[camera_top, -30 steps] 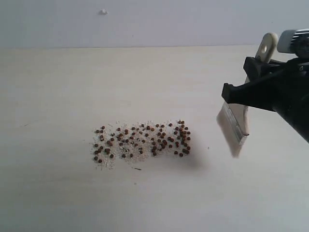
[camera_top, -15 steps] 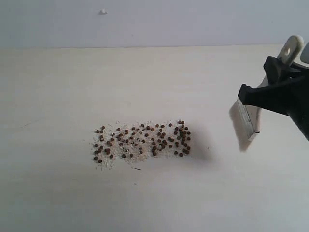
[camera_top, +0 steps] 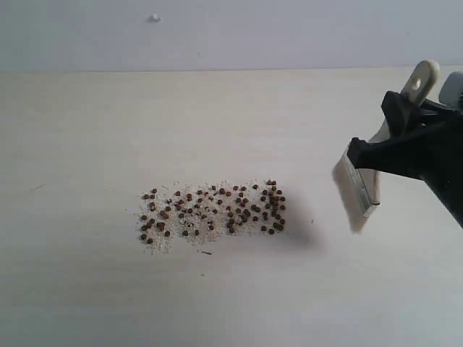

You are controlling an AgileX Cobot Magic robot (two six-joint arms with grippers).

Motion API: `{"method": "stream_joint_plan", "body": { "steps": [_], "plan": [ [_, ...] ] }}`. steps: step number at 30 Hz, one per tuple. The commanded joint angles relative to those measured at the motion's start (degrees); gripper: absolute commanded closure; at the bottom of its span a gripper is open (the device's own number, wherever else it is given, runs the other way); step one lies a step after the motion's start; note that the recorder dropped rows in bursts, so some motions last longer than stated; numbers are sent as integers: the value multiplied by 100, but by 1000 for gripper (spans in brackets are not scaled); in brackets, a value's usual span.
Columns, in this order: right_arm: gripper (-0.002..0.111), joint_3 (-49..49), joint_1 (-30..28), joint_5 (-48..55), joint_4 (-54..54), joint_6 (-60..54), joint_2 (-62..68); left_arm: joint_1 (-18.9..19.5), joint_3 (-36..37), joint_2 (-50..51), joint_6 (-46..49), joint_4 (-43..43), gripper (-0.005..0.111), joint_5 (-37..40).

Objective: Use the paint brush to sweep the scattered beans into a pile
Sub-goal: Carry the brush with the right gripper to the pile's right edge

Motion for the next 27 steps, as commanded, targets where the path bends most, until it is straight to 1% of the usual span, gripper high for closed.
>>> {"method": "stream_joint_plan", "body": {
  "steps": [1,7,12,15,20,27],
  "plan": [
    [108,9,-21,-59,-178,60,142,21,33,-30,15,-18,107,-55],
    [108,9,-21,-71,-143,224,115,21,33,-30,15,-18,107,-55],
    [108,-2,-21,444,-182,387,115,21,33,-30,15,-18,107,-55],
    [108,-2,-21,466,-255,345,115,21,33,-30,15,-18,107,-55],
    [108,20,-21,-236,-22,354,115,21,33,-30,15,-18,107,-55],
    [108,20,-21,-485,-345,619,199,21,33,-30,15,-18,107,-55]
  ]
}}
